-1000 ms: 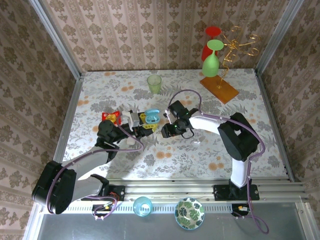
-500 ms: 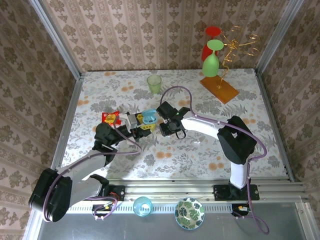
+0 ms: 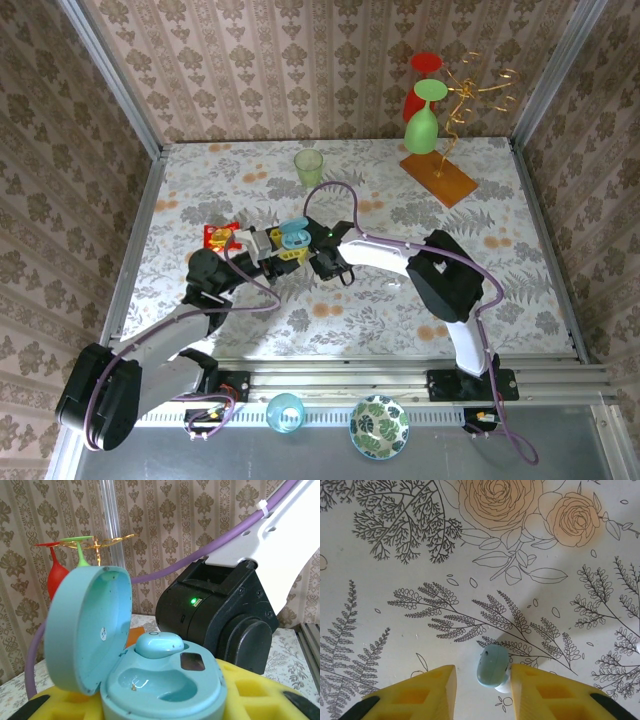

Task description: Insert the wireless bluetooth earbuds into the charging case

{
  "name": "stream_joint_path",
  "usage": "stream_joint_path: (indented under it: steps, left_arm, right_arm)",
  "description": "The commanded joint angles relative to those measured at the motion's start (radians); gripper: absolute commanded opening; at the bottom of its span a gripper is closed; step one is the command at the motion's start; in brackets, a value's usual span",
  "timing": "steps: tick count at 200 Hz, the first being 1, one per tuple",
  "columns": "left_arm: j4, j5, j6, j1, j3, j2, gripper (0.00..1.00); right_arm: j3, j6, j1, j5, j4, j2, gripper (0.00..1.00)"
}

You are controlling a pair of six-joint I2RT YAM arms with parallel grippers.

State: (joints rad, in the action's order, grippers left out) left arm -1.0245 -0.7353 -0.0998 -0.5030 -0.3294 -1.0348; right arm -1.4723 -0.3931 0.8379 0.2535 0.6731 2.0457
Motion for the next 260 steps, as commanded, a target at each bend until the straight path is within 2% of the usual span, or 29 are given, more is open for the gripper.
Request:
stream_joint_path:
  steps: [1,68,118,146,197,229,239,260]
  left_arm:
    - [-0.036,0.003,0.008,0.003,0.009,-0.008,0.16]
    - [-0.046,0.000,0.003,0.001,0.003,-0.028,0.16]
    - [-0.059,0.000,-0.003,-0.001,0.009,-0.030,0.16]
    - [-0.057,0.002,0.002,0.000,-0.005,-0.041,0.16]
    - [-0.123,0.024,-0.002,-0.002,0.003,-0.079,0.16]
    - [-0.152,0.086,0.015,0.003,0.021,-0.087,0.15]
    - [-0.156,0.143,0.021,0.001,0.025,-0.087,0.15]
    - [-0.156,0.190,0.051,0.001,0.030,-0.091,0.15]
  right_arm:
    - [-0.035,-0.011,0.005,0.052,0.048,0.028,0.33]
    - [-0.075,-0.003,0.010,0.090,0.077,0.077,0.28]
    - [-0.064,0.007,0.011,0.106,0.070,0.072,0.21]
    - [-0.059,0.012,0.003,0.105,0.068,0.045,0.20]
    - [0.080,-0.008,-0.036,0.047,-0.062,-0.106,0.17]
    - [0.223,-0.042,-0.089,-0.022,-0.197,-0.266,0.16]
    - [0.269,-0.049,-0.110,-0.047,-0.244,-0.326,0.16]
    - [0.348,-0.038,-0.149,-0.117,-0.321,-0.451,0.15]
